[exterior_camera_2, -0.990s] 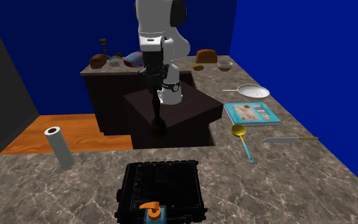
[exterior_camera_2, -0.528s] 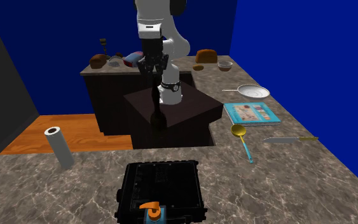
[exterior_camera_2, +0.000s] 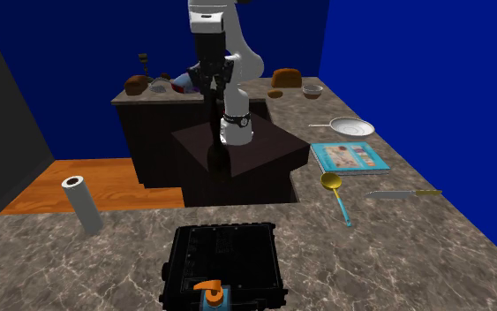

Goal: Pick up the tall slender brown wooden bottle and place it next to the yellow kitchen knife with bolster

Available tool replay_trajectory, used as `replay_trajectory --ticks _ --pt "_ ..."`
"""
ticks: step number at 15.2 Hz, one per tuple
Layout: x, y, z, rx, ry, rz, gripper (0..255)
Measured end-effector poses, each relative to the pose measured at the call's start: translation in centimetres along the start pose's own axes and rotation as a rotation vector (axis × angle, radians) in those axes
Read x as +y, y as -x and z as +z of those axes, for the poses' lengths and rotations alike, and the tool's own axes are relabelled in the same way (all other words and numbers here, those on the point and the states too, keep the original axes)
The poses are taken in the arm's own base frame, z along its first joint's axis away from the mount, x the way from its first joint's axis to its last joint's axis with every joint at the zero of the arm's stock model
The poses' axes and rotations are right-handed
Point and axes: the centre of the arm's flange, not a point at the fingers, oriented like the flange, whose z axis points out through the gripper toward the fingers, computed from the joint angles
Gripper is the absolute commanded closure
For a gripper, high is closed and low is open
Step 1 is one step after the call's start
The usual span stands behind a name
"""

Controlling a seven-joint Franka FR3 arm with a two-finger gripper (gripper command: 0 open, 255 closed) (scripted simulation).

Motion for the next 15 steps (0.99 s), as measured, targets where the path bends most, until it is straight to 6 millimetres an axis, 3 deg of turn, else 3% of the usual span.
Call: replay_trajectory --ticks 15 --pt "0.1 0.2 -8.0 0.000 0.000 0.000 255"
